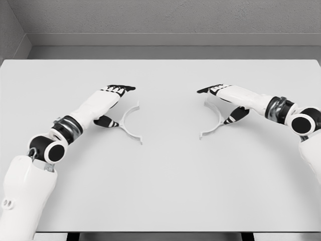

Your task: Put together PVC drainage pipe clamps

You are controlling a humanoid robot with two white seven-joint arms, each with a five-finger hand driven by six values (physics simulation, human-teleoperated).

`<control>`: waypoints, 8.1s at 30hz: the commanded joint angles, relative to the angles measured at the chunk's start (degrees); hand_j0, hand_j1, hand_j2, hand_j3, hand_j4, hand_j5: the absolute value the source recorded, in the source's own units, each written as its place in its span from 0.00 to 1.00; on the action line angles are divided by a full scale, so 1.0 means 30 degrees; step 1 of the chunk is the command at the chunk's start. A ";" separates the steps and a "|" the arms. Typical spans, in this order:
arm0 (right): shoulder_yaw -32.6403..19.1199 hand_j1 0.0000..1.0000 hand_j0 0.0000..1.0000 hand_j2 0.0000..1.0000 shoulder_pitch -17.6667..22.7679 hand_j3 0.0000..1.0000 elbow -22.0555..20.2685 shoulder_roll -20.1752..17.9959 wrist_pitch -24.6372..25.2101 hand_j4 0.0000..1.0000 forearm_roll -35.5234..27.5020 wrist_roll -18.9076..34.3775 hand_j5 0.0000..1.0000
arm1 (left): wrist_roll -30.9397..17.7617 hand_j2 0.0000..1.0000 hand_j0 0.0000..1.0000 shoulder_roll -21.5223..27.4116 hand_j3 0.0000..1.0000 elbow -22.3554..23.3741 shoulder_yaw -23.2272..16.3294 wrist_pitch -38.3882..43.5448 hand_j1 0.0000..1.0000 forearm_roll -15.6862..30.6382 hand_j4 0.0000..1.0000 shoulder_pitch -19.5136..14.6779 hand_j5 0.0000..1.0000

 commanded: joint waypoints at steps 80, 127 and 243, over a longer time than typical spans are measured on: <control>0.0629 1.00 1.00 1.00 -0.1142 1.00 0.0660 0.1405 0.0368 1.00 0.0870 -0.0008 1.00 | -0.0019 1.00 1.00 -0.2074 1.00 0.0389 -0.1086 0.2067 1.00 -0.1516 1.00 -0.1054 1.00; 0.1097 1.00 1.00 1.00 -0.1143 1.00 -0.0043 0.1610 0.0690 1.00 0.0841 -0.0008 1.00 | 0.0010 1.00 1.00 -0.3070 1.00 0.1648 -0.1526 0.2507 1.00 -0.2336 1.00 -0.1758 1.00; 0.0804 1.00 1.00 1.00 -0.2578 1.00 0.1393 -0.1085 0.0485 1.00 0.0694 -0.0008 1.00 | 0.0508 1.00 1.00 -0.3803 1.00 0.7479 -0.5217 0.2331 1.00 -0.2834 1.00 -0.6885 1.00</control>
